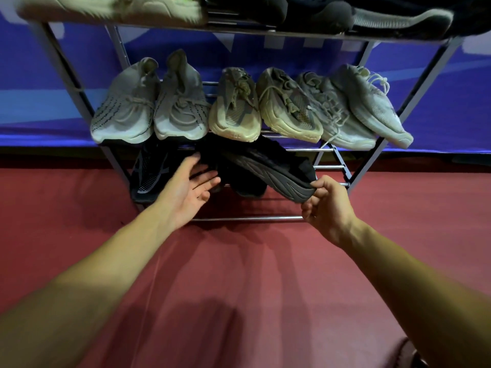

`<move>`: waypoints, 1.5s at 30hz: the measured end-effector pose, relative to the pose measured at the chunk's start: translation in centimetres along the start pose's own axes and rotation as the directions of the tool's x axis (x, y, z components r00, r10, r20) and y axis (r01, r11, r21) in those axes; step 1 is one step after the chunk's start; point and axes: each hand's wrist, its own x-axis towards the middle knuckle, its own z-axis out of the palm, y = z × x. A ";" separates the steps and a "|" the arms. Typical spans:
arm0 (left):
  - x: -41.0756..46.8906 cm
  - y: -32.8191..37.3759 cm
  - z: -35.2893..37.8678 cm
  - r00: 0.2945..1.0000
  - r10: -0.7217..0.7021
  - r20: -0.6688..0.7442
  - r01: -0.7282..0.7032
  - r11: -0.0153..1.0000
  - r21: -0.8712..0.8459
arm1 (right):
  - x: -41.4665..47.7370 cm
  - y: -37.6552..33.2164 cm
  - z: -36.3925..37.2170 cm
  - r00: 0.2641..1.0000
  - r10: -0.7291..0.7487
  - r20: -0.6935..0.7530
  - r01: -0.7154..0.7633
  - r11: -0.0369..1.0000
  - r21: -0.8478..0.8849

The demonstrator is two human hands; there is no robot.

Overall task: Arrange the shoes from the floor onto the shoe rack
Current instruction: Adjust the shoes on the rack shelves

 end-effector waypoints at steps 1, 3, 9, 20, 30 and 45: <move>-0.1 0.4 -0.2 1.000 0.018 -0.014 -0.018 1.000 -0.022 | -0.1 -0.1 -0.2 1.000 -0.010 0.010 0.010 1.000 -0.010; -0.4 1.0 -0.8 0.999 0.035 -0.018 -0.036 0.998 -0.047 | -0.5 0.0 -0.5 0.999 -0.019 0.044 0.020 1.000 -0.021; -1.3 -0.1 -2.7 0.998 -0.056 0.013 0.054 0.991 0.121 | -1.5 0.8 -0.7 0.998 -0.037 0.054 0.038 0.999 -0.005; -3.2 -2.0 -3.2 0.961 -0.229 0.153 0.177 0.940 0.291 | -2.7 0.4 -0.8 0.982 -0.119 -0.144 0.124 0.992 0.027; -4.0 -4.3 -0.7 0.930 -0.288 0.229 0.232 0.942 0.243 | -2.6 -0.3 0.7 0.986 -0.161 -0.045 0.165 0.983 0.081; -1.5 -8.2 6.8 0.959 -0.144 0.242 0.060 0.943 0.326 | -1.5 0.0 1.4 0.991 -0.124 -0.041 0.118 0.985 -0.126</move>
